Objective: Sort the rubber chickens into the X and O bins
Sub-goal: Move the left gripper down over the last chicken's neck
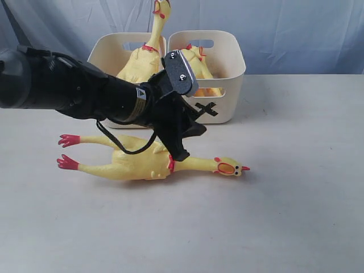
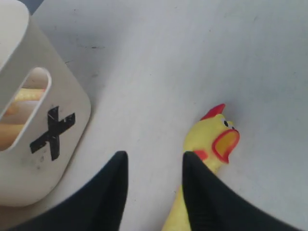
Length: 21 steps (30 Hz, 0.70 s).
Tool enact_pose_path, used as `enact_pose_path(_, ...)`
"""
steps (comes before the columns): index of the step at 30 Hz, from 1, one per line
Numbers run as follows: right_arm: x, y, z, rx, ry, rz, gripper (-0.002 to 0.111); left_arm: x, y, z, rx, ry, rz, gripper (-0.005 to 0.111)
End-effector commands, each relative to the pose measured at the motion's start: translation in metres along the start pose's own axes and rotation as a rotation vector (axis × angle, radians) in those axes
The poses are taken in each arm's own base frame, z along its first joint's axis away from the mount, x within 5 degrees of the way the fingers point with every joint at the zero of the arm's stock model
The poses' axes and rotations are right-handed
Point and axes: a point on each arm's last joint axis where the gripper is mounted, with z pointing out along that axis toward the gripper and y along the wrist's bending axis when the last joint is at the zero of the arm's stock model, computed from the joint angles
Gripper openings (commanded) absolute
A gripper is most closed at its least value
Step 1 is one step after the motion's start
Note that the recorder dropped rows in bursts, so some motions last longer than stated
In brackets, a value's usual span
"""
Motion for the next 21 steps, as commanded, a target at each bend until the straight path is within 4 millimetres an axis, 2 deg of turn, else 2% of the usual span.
enact_pose_path(1, 0.001, 0.000, 0.000, 0.006, -0.003, -0.003, 0.000, 0.000, -0.005, -0.001, 0.013, -0.001, 0.005, 0.050)
enact_pose_path(6, 0.001, 0.000, 0.000, 0.006, -0.003, -0.003, 0.000, -0.002, -0.010, 0.001, 0.040, -0.009, 0.015, 0.050)
enact_pose_path(10, 0.001, 0.000, 0.000, 0.006, -0.003, -0.003, 0.000, -0.004, -0.023, 0.006, 0.117, -0.026, 0.010, 0.049)
enact_pose_path(21, 0.001, 0.000, 0.000, 0.006, -0.003, -0.003, 0.000, -0.005, -0.039, 0.018, 0.007, 0.055, 0.058, 0.049)
